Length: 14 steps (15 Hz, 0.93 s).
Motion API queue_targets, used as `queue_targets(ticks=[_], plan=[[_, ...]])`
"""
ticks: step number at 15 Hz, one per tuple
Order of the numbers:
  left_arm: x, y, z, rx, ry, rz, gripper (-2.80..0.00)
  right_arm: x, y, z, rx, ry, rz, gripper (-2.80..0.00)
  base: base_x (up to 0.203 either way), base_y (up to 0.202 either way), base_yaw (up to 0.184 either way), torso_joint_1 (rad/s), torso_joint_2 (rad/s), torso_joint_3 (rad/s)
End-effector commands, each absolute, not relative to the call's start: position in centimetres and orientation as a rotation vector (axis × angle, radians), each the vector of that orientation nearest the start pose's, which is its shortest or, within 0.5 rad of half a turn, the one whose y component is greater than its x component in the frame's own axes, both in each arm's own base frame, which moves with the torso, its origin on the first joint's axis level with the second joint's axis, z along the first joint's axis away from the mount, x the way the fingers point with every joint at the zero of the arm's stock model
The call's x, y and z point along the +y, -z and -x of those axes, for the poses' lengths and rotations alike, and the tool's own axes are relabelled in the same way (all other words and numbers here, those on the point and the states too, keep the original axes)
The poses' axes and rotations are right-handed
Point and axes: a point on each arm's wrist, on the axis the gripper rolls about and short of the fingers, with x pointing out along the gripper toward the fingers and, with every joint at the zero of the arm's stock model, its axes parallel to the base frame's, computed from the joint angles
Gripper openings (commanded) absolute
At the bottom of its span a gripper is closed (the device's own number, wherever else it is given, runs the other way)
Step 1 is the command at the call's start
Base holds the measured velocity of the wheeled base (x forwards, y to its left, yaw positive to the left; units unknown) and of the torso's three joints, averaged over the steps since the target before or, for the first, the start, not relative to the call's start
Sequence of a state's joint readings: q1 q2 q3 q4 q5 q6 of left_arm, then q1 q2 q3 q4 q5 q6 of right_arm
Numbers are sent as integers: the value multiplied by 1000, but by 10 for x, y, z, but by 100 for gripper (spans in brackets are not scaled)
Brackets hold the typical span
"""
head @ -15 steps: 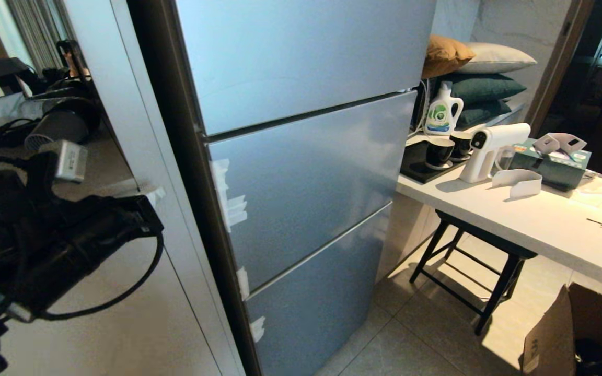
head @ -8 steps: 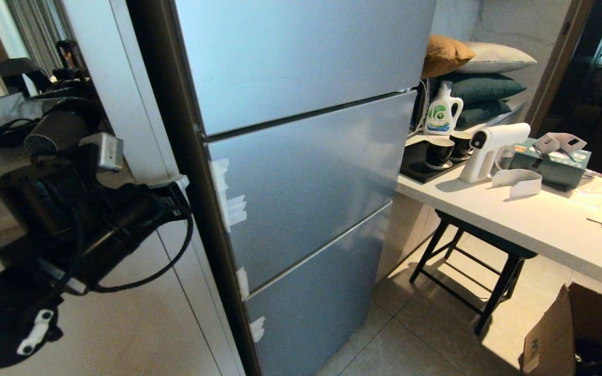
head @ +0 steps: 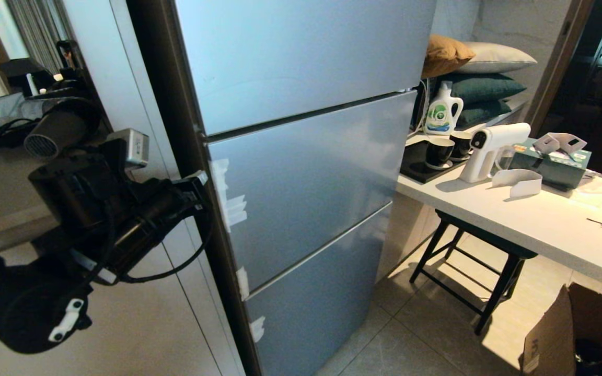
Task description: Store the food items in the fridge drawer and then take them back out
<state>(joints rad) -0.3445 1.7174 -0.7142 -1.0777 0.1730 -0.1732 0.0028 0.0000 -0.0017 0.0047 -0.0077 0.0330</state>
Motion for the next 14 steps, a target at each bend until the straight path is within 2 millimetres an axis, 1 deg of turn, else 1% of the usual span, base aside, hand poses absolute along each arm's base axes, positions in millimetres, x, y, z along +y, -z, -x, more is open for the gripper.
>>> queue_targets(ticks=[1, 6, 9, 14], plan=[[-102, -200, -289, -69, 185, 197, -280, 0, -75, 23, 5, 5, -34, -280, 0, 0, 0, 0, 0, 0], [-114, -198, -282, -57, 241, 202, -280, 0, -75, 23, 5, 5, -34, -280, 0, 0, 0, 0, 0, 0], [-118, -200, -274, -53, 321, 201, -280, 0, -75, 23, 5, 5, -34, -280, 0, 0, 0, 0, 0, 0], [-131, -192, -262, -10, 456, 190, -280, 0, -75, 23, 5, 5, -34, -280, 0, 0, 0, 0, 0, 0]])
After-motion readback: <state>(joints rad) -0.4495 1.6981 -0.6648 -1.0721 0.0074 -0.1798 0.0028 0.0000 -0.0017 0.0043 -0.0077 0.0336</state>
